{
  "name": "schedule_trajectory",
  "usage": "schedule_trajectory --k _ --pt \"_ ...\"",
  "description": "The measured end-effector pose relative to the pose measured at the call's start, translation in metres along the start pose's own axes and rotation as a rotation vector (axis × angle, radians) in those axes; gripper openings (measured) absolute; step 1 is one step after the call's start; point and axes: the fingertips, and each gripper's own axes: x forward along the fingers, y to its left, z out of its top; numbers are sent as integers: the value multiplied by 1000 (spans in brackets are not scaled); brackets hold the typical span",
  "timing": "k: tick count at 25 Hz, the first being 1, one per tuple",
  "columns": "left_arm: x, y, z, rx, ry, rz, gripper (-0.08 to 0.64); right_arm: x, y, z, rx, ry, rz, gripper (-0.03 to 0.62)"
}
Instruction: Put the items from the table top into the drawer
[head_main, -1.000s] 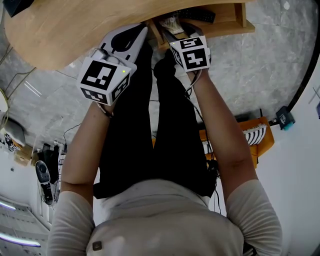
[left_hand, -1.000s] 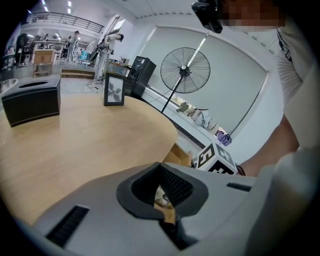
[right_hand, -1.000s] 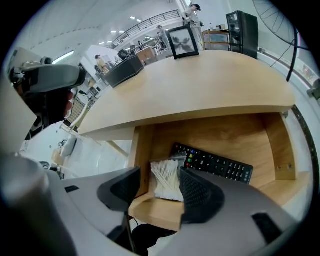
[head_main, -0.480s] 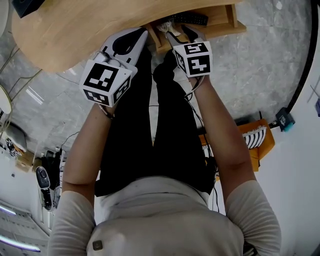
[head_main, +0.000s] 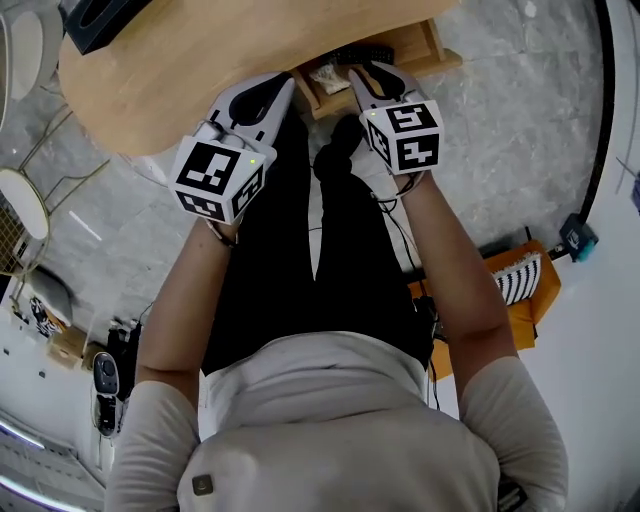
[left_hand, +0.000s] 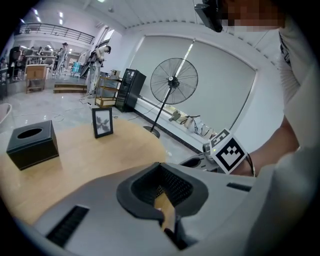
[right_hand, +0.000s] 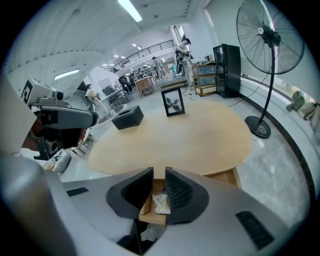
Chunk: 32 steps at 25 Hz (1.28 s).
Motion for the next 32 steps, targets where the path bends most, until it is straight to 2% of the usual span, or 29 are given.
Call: schedule_trajectory --k 10,19,23,32 --pt "-67 -63 98 42 -98 -8 9 -126 23 74 -101 -129 0 31" --pt "-153 -142 188 143 -225 11 9 -271 65 158 -228 -336 8 26" --pt "-186 -175 209 191 -269 14 9 -328 87 184 -294 -412 15 26" --pt "-242 -232 241 252 -362 49 9 -424 113 192 -356 -544 51 26"
